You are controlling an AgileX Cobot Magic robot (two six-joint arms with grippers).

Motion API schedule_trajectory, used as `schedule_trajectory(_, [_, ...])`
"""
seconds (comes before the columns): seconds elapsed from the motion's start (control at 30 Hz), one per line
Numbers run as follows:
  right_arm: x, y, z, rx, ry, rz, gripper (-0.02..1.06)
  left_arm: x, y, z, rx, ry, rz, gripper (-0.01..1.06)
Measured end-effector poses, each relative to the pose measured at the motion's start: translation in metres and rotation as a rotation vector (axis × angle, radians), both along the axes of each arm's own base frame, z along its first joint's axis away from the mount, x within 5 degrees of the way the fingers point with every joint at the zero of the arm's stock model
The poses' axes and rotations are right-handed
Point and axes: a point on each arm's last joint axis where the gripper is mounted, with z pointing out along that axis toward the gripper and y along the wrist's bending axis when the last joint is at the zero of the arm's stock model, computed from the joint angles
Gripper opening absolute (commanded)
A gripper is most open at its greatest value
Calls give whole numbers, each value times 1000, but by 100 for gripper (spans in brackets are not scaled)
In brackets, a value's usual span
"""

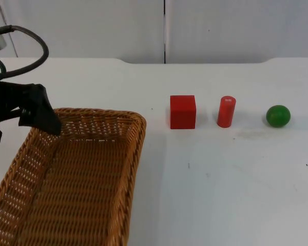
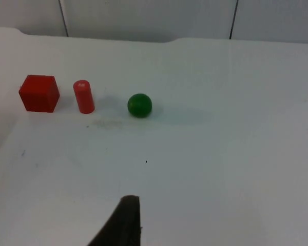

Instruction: Pick up the basket with the left hand and place the object to the left of the red cylinder into the basket with the right hand.

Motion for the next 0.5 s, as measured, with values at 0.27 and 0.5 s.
schedule_trajectory(0.27, [40,3,18,-5,84,1,105,-2,-10,0,-5,8,-44,100])
schedule_trajectory(0.5, [58,5,25,-3,63,0,105,-2,-9,0,5,7,-34,100])
